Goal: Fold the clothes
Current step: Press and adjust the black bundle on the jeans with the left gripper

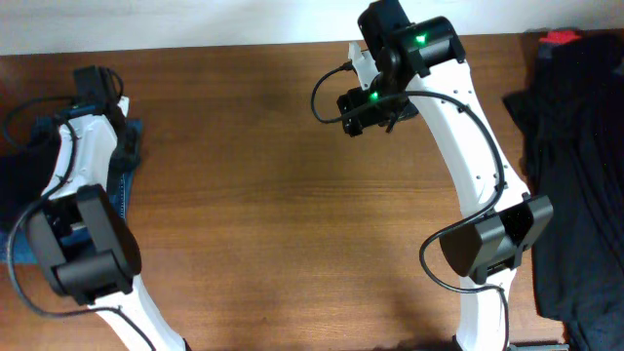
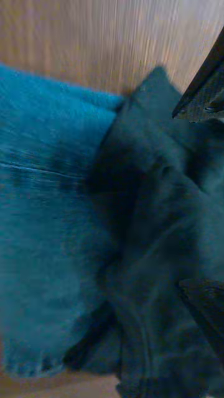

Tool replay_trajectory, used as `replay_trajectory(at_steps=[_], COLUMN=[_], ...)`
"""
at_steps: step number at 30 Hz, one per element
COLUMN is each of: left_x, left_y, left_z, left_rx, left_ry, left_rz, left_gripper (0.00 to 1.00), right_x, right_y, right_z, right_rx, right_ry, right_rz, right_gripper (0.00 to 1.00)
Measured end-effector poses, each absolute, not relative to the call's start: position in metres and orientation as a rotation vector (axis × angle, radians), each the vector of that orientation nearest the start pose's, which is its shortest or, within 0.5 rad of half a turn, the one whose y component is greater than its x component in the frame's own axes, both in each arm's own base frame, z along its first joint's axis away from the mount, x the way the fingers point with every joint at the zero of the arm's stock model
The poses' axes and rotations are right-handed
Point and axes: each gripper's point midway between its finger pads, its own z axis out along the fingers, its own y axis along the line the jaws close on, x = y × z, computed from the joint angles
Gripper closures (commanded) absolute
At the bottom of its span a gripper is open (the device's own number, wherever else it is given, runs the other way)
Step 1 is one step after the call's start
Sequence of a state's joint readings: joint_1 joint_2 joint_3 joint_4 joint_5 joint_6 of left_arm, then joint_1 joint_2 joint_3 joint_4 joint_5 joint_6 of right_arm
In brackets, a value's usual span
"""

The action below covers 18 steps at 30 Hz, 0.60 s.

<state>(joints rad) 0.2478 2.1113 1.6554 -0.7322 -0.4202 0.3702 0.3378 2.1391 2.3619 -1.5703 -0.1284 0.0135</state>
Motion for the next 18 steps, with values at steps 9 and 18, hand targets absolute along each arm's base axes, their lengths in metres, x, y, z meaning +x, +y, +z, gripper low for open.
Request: replay_trajectory(at_steps=[9, 18], left_x=[0.457, 0.455], left_y=[0.204, 0.216], left_z=[0.061, 0.064], left_rx=[0.025, -0.020], left_ry=[2.809, 2.795], left_rz=[0.880, 0.914], left_gripper=[0.26, 0.49], right_x=[0.409, 0.409], right_y=[0.167, 0.167], right_z=[0.210, 0.210], right_rx=[-0.495, -0.495], right_ry=[2.894, 2.894], right_rz=[0.243, 0.243], right_gripper=[0.22, 0.22])
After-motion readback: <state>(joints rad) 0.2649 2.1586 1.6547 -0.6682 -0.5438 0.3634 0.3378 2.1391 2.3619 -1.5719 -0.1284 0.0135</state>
